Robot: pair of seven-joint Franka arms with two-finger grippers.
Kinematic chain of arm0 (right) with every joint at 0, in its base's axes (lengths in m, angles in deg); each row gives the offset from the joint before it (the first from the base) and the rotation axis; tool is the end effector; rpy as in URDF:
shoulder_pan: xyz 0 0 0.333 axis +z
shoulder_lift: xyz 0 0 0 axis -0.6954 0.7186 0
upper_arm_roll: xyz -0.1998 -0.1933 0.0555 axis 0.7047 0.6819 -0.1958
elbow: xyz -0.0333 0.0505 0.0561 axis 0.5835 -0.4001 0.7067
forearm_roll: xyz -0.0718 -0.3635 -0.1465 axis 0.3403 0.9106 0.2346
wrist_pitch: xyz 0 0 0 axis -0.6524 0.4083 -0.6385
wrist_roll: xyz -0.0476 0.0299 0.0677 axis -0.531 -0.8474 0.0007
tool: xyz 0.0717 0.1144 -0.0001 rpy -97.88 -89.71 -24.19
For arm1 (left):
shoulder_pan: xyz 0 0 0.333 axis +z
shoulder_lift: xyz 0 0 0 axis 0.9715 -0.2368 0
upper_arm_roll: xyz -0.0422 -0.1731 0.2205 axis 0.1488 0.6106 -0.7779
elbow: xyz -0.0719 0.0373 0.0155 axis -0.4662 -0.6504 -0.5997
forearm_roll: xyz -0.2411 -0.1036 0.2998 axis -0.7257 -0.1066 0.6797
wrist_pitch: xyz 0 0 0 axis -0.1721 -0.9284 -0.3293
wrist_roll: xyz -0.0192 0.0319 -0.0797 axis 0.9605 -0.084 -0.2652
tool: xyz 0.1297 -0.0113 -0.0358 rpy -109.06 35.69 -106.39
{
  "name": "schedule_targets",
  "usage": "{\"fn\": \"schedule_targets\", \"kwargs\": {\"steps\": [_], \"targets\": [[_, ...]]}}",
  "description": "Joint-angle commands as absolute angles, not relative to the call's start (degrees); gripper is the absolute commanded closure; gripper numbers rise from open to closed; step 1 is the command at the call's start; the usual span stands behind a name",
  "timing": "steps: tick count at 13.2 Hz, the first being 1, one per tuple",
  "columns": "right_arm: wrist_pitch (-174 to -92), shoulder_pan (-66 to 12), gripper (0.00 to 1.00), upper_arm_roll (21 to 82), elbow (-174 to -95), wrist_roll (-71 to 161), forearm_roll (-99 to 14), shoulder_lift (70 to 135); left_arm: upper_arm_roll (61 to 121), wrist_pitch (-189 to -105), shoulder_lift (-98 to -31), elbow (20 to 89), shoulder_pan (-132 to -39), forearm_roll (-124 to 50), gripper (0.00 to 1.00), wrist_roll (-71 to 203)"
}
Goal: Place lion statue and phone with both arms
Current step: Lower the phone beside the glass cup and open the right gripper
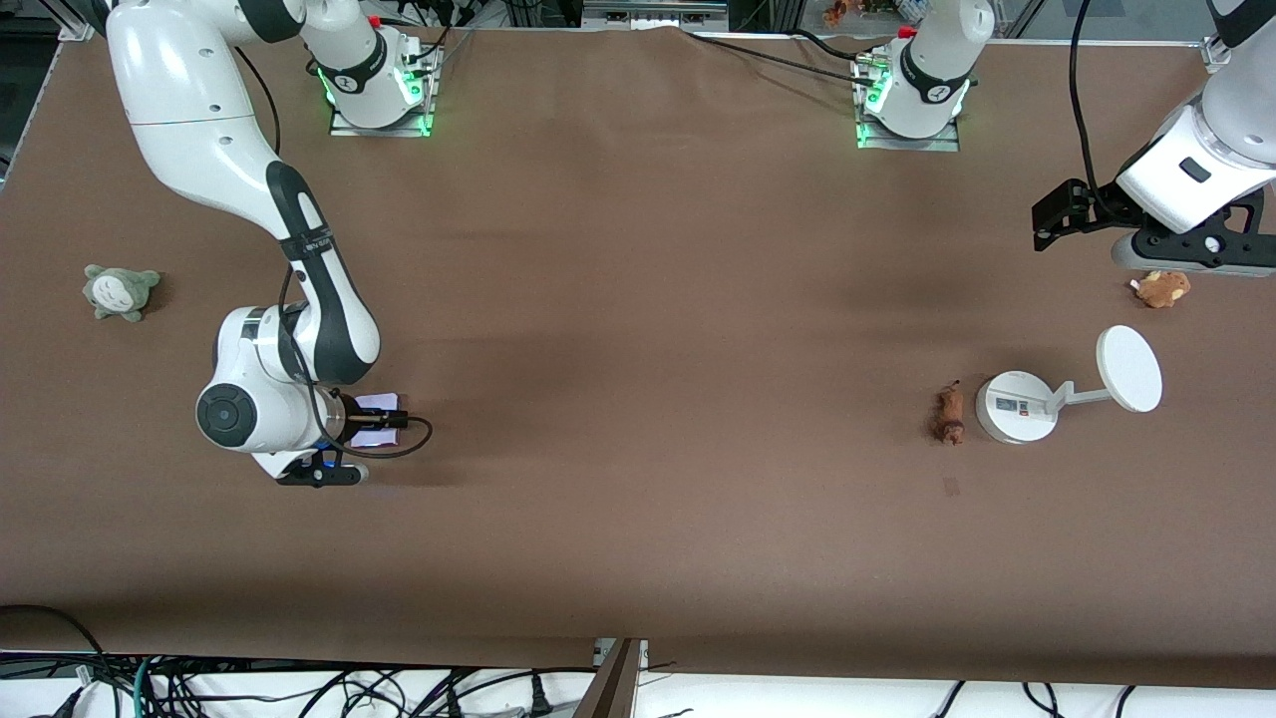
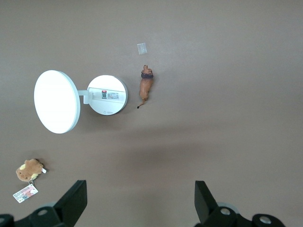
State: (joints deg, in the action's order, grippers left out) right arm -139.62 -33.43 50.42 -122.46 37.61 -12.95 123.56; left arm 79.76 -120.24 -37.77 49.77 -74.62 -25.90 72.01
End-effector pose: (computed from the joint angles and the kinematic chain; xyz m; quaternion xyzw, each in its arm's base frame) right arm 0.6619 0.0860 0.1299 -0.9960 -0.0045 0.0876 0.0176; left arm 0.5487 -0.0478 0.5328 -0.9984 0.0421 0.0297 0.0227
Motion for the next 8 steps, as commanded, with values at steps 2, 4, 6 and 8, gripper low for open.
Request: {"fn": "schedule_targets", "kwargs": {"steps": [2,4,6,8], "targets": [[-137.25,-33.77,0.00,50.68,-120.43,38.65,-12.43,118.10,79.99,-120.08,-37.44,50.02,-74.28,-26.68,0.00,72.83],[-134.27,-33.77,0.00,52.25,-117.10,38.91,-12.35,116.07,79.99,-120.08,-37.44,50.02,-74.28,-26.68,0.00,72.83],[-128.92,-33.77,0.00,54.62,-114.02,40.84,-12.69,114.31,79.99,-120.08,-37.35,50.02,-74.28,-26.59,0.00,73.00],[-124.17,-34.04,0.00,56.56,-111.46,43.73,-12.78,111.51,79.99,-120.17,-37.35,49.93,-74.28,-26.59,0.00,73.01]]}}
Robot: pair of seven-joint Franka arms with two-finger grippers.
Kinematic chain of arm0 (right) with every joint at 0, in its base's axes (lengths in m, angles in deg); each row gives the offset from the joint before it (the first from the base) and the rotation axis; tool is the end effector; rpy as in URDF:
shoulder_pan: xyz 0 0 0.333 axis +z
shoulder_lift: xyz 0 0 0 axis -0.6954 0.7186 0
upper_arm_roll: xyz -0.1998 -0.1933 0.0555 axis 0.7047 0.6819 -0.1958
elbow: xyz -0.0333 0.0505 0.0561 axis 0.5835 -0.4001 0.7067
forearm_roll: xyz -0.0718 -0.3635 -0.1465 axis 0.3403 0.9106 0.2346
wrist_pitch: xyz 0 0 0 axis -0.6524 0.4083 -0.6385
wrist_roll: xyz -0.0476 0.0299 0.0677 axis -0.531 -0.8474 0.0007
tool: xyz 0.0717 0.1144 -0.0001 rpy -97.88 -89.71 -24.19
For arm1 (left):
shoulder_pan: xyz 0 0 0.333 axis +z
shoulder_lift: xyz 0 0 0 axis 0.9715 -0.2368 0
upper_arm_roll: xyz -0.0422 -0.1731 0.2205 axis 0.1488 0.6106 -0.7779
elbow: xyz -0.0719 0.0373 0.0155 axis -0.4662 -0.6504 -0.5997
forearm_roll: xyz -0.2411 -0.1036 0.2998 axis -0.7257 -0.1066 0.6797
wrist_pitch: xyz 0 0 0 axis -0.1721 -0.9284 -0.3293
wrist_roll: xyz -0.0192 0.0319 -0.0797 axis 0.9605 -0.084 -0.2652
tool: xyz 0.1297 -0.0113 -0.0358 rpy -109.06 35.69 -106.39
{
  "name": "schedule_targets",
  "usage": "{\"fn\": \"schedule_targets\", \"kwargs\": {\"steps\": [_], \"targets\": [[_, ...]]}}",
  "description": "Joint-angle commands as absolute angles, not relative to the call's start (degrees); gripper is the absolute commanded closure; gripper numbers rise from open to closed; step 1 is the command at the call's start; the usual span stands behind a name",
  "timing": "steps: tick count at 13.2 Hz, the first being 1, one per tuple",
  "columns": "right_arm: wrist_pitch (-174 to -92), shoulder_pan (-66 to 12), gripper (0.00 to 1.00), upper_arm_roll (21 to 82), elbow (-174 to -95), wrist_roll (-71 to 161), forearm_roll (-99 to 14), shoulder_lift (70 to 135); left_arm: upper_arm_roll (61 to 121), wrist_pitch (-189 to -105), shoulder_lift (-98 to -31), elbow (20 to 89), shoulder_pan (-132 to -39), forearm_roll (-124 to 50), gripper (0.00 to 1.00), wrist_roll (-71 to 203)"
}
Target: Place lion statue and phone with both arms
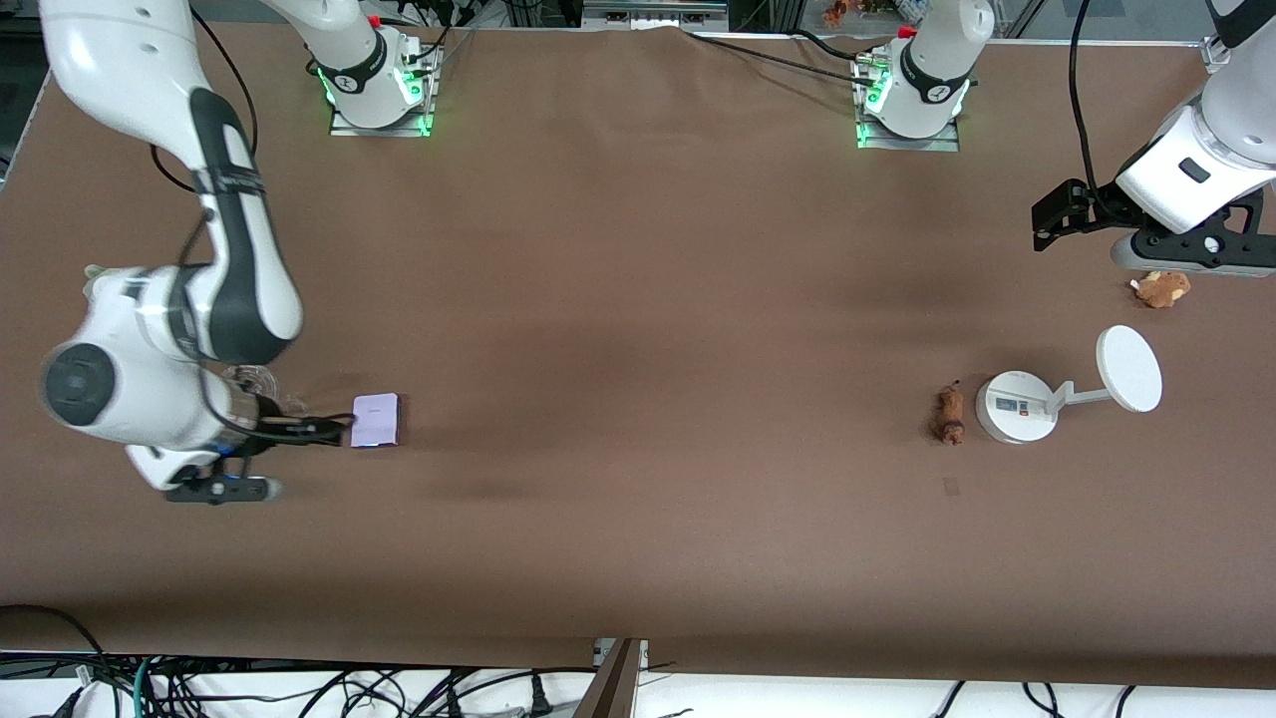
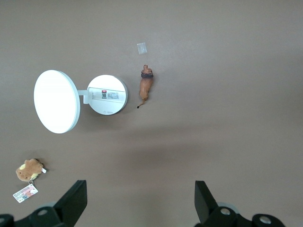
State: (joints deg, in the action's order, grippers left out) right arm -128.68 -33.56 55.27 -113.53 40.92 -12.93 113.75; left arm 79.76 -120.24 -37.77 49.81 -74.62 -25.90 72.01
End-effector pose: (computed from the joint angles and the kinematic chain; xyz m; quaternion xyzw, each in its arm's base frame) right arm 0.7028 0.0463 0.3060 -0.9997 -0.0097 0.0158 0.0135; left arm 0.5487 -0.0478 0.5325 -0.9984 0.0421 0.0300 0.0227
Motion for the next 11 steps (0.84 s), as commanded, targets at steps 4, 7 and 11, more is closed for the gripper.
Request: {"fn": "schedule_targets", "kwargs": {"steps": [4,7,11], "targets": [[-114.94,-34.39,0.00,59.46,-111.37,44.45,-13.13,104.12,79.99,-120.08,-37.35,50.02,-74.28,-26.59,0.00,73.01],[-110.37,-34.74,0.00,58.60,-113.38,42.96,-12.52,97.81,79.99,-120.08,-37.35,50.11,-74.28,-26.59,0.00,73.09],[-106.94,-38.25,0.00,53.15,-121.02,43.40,-7.89,87.44,79.99,-120.52,-37.44,50.20,-74.28,-26.50,0.00,73.09]]}}
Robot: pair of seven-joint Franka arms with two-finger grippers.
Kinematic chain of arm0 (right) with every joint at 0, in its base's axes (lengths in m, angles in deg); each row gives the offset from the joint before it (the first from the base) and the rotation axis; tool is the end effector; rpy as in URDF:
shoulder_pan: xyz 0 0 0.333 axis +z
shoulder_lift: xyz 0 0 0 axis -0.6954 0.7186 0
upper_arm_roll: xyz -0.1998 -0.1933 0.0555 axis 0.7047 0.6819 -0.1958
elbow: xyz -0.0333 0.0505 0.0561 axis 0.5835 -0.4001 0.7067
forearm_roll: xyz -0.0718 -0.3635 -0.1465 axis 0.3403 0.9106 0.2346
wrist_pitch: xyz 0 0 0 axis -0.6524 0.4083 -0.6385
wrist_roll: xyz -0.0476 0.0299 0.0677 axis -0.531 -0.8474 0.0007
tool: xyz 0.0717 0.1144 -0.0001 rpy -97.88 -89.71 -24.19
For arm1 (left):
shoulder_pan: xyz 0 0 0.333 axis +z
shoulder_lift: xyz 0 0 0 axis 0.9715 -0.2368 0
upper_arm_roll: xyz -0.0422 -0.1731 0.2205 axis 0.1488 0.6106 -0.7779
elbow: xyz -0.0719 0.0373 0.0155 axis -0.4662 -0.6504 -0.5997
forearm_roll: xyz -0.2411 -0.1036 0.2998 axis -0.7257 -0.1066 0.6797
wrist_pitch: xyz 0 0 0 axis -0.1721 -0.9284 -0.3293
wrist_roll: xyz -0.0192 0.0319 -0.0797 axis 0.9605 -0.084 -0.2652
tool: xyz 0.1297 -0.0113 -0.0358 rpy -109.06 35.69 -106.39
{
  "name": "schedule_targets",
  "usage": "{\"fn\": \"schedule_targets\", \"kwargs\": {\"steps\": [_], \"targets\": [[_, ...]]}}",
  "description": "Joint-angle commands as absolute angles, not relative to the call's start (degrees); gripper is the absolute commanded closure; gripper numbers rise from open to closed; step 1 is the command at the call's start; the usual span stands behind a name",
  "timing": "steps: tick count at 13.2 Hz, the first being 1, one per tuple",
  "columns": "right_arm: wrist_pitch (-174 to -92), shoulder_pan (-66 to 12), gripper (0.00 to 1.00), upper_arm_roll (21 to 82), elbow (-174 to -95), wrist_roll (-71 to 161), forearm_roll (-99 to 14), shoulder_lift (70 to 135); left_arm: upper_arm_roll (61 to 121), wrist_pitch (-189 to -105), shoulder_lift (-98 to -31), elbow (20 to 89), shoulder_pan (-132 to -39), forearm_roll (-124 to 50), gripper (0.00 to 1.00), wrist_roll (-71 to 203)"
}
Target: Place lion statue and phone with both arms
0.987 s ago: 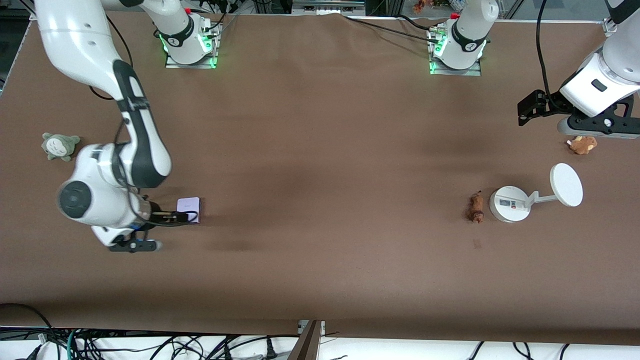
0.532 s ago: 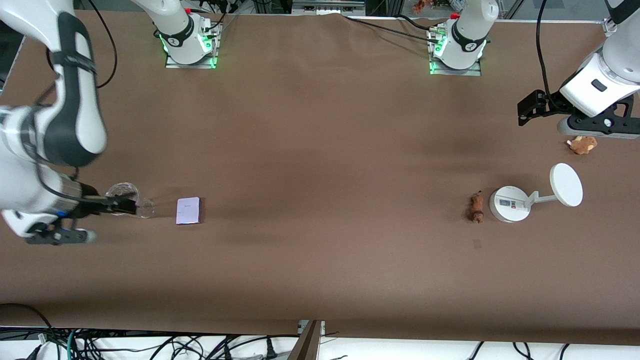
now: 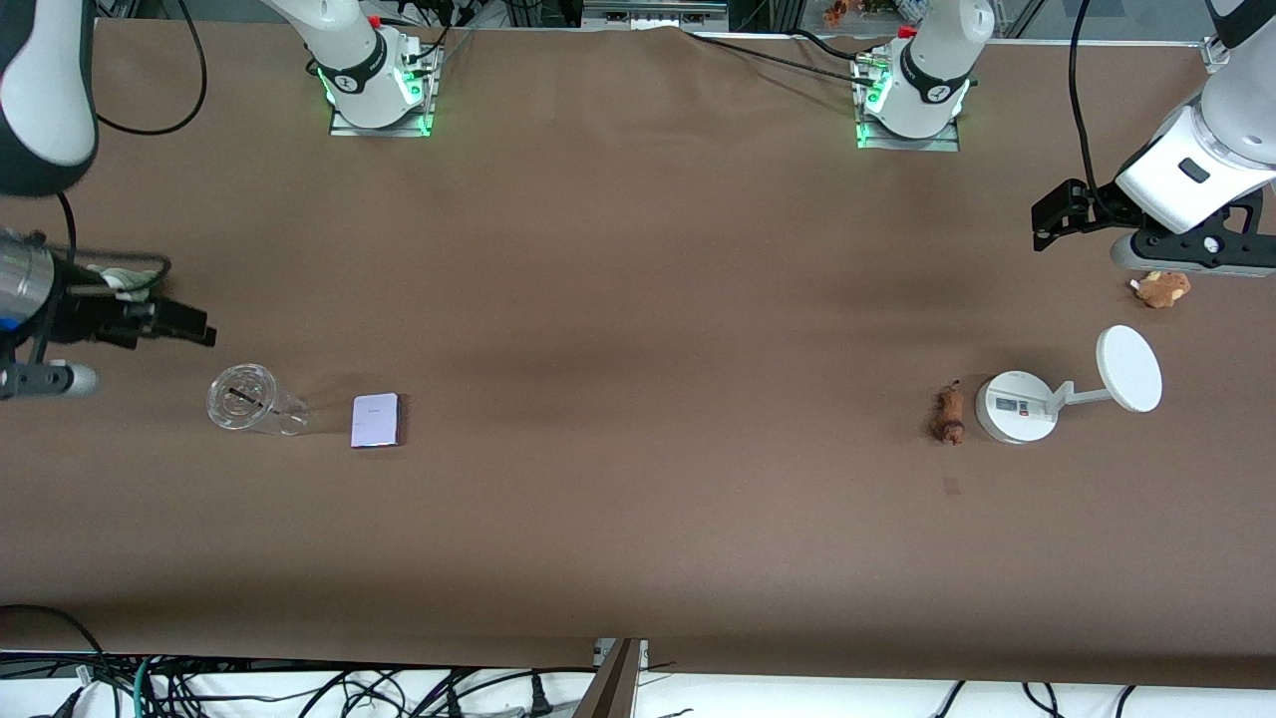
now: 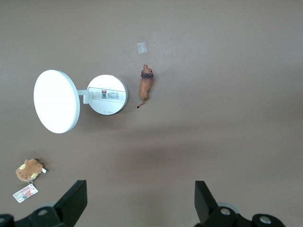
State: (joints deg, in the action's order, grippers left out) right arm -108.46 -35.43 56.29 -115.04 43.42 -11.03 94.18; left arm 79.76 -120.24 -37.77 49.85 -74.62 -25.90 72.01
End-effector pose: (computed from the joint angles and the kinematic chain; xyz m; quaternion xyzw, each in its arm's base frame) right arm 0.6277 0.0073 0.4928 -0.9989 -0.0166 0.0354 0.0254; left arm 0.5486 -0.0478 0.5321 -0.9984 0.0421 0.0304 0.0227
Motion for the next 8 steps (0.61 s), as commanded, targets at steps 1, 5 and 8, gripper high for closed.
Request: {"fn": "schedule_targets", "kwargs": {"steps": [1,5,8], "targets": [[-105.53,-39.04,0.00,53.14,-123.12,43.40,-7.25,84.45,79.99,-120.43,-37.44,50.29,-74.28,-26.50,0.00,73.09],[-105.60,-39.49,0.00,53.05,-125.18,43.57,-7.51,82.30,79.99,-120.35,-37.35,50.20,-74.28,-26.50,0.00,73.09],[-104.81,-39.14,0.00,53.14,-122.00,43.57,-7.16,84.33,79.99,-120.52,-37.44,50.11,-74.28,-26.50,0.00,73.09]]}}
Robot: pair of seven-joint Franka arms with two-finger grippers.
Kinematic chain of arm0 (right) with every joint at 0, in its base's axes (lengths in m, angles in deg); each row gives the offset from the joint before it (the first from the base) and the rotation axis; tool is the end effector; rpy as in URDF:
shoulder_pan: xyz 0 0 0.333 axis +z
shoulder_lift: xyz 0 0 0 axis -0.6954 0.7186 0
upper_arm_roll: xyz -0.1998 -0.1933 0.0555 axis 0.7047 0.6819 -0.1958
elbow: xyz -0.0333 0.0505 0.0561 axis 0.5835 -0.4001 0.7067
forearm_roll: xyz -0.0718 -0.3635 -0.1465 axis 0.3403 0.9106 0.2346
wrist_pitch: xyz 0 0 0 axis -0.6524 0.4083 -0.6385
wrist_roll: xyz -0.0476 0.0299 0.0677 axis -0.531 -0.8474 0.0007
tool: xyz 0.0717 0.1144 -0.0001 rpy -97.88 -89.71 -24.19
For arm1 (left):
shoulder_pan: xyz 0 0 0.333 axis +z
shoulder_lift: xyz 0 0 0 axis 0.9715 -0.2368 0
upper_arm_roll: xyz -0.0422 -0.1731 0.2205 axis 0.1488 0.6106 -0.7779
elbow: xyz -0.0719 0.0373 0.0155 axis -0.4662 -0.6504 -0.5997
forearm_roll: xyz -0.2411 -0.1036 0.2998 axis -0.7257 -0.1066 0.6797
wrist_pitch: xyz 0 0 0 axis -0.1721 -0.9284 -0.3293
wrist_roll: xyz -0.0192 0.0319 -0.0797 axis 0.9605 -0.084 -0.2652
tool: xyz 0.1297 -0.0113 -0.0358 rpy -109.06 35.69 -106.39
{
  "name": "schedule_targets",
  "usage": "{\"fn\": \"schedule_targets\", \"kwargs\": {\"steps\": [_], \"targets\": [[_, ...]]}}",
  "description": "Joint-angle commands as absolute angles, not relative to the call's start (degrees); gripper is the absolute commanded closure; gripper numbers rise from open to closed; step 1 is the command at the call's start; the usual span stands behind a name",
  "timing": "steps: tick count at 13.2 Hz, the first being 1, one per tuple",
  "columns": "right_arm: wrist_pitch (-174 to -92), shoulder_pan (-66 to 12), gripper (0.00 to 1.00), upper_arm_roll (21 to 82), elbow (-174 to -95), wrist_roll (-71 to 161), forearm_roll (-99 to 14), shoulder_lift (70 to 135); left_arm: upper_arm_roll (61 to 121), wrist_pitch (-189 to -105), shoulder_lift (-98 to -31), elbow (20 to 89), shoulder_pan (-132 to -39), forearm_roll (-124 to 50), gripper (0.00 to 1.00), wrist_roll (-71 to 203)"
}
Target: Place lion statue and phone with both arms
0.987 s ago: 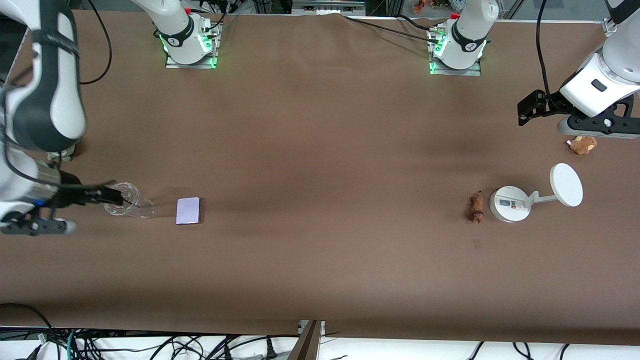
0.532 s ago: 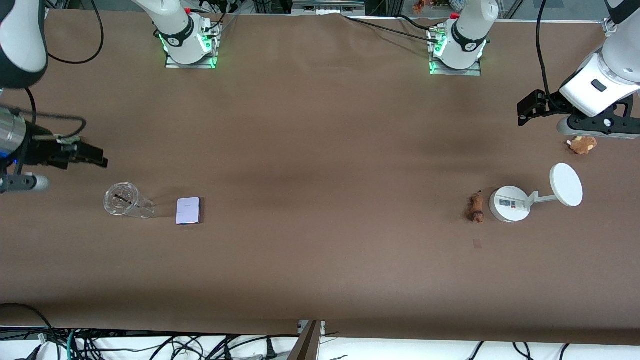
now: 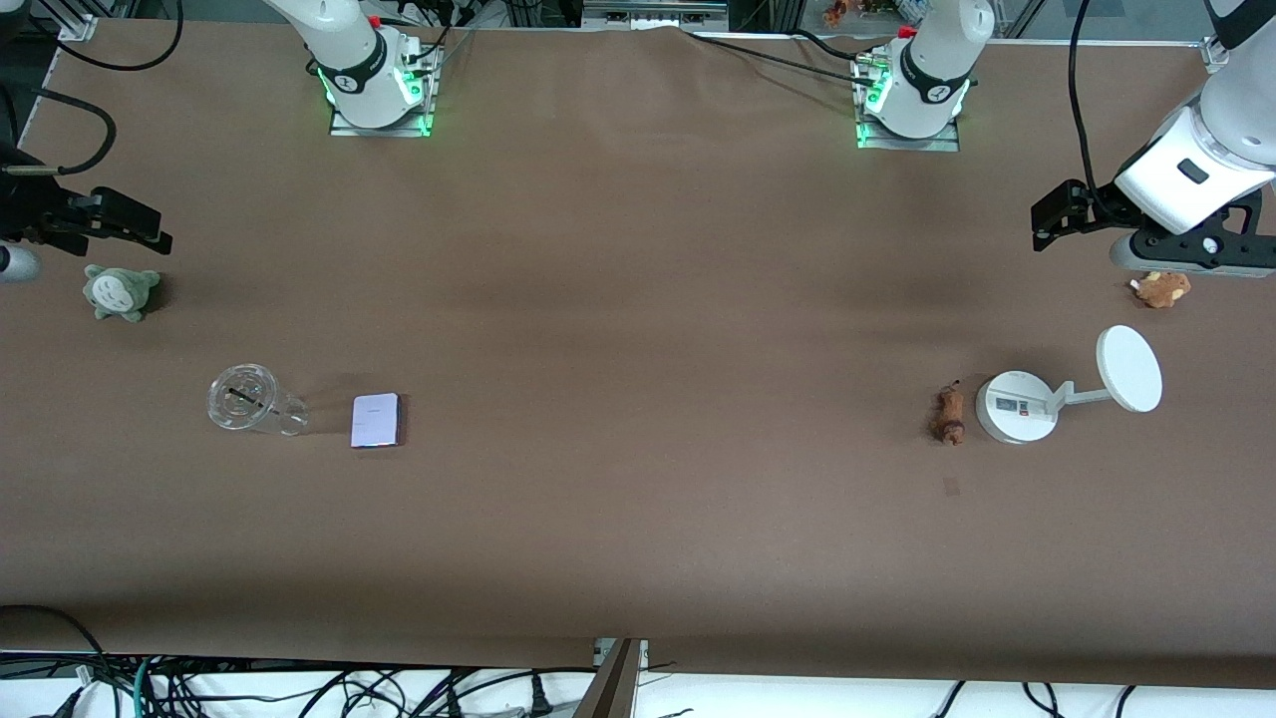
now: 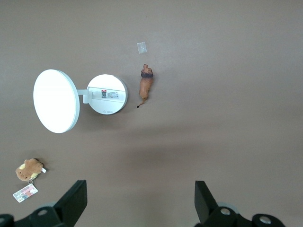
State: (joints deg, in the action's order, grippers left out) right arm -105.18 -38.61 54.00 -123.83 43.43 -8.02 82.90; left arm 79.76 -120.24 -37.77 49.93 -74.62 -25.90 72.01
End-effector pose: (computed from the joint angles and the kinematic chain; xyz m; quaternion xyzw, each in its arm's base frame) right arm 0.5712 -0.0162 0.5325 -0.9988 -0.0089 0.0442 0.0186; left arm 0.5485 -0.0478 0.5315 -0.9984 0.0421 0.0311 0.0228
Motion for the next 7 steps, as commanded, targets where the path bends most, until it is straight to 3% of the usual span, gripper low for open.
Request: {"fn": "schedule_targets", "kwargs": {"steps": [1,7], "targets": [[-104.81,-39.14,0.00,53.14,-122.00,43.48,-7.07,84.33,79.99,-120.52,-37.44,50.02,-74.28,-26.50,0.00,73.09],[-104.72,-39.31,0.00,53.31,-122.00,43.57,-6.90,84.33,79.99,-120.70,-37.97,49.67,-74.37,-26.50,0.00,73.09]]}}
